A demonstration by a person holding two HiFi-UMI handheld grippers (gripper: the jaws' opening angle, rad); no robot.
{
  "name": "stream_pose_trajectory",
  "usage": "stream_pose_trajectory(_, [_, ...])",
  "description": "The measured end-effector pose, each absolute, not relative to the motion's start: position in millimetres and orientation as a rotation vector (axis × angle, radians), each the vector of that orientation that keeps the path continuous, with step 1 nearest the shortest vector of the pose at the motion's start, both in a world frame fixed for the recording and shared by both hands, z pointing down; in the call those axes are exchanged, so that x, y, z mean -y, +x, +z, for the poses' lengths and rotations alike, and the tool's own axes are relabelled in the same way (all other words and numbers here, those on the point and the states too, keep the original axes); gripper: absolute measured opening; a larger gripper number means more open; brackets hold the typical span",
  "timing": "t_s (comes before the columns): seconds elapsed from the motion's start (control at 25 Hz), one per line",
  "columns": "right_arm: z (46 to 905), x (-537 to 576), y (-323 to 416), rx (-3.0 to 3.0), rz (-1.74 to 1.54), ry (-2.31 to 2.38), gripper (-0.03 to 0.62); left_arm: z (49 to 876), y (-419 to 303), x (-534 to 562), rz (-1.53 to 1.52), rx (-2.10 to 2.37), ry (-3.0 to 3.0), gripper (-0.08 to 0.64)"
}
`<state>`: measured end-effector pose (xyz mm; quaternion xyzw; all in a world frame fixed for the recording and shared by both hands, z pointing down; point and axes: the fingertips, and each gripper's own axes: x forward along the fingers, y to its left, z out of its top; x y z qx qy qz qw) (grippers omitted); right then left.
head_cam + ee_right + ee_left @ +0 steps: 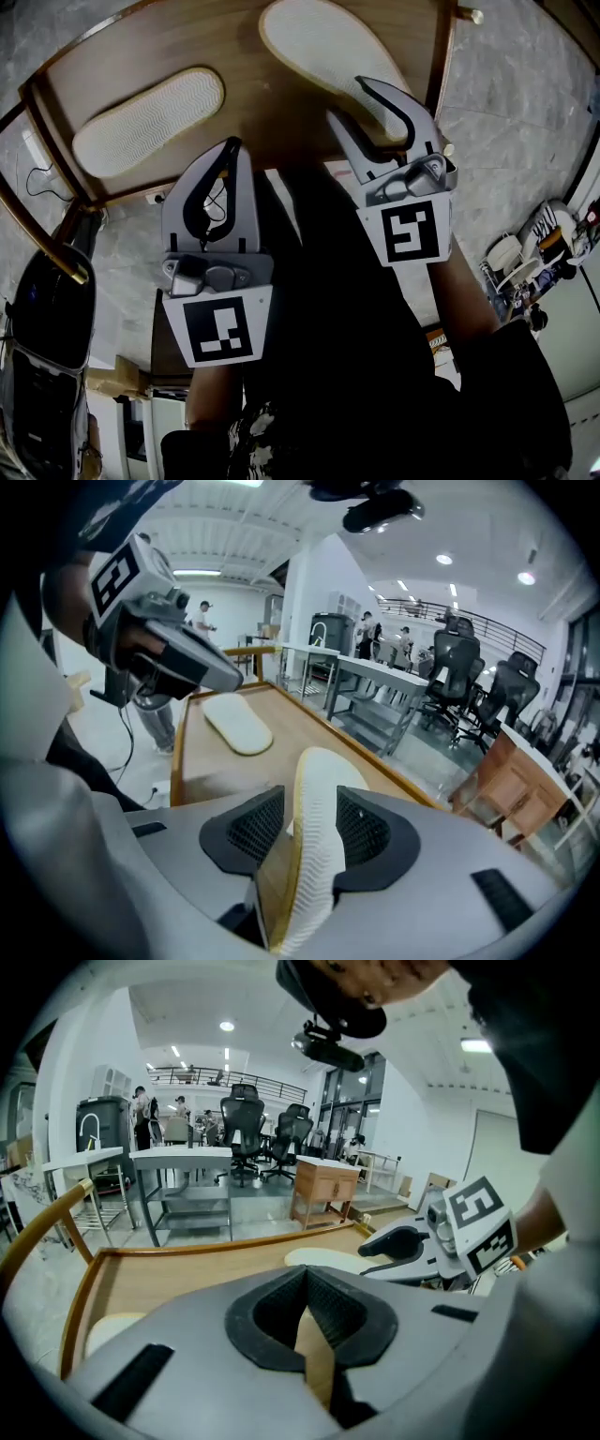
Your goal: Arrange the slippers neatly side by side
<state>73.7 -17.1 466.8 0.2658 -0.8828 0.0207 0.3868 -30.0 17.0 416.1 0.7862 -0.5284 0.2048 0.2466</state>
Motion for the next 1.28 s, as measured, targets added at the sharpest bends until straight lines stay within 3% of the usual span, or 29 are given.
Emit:
stream_pose_trajectory(0.4, [502,16,74,2.061,-0.212,0.589,0.152,437,-34,-33,0.561,1.440,2.088,0.000])
stream_pose_trajectory(0.72, [483,21,70,2.090,-0.173,0.670,0.055,430,-49,-39,0.562,1.518,2.039,0.000])
stream_pose_trajectory(1.04, [429,40,60,2.214,-0.123,0.753,0.020,412,-42,-33,0.526,1.566,2.066,0.000])
stream_pose_trajectory(1.16, [416,48,61,2.267,-0.002,0.819,0.020,411,-40,-34,0.531,1.566,2.066,0.000])
stream_pose_trajectory(1.28, [409,62,68,2.370,0.354,0.983,0.020,411,-40,-35,0.534,1.579,2.051,0.000])
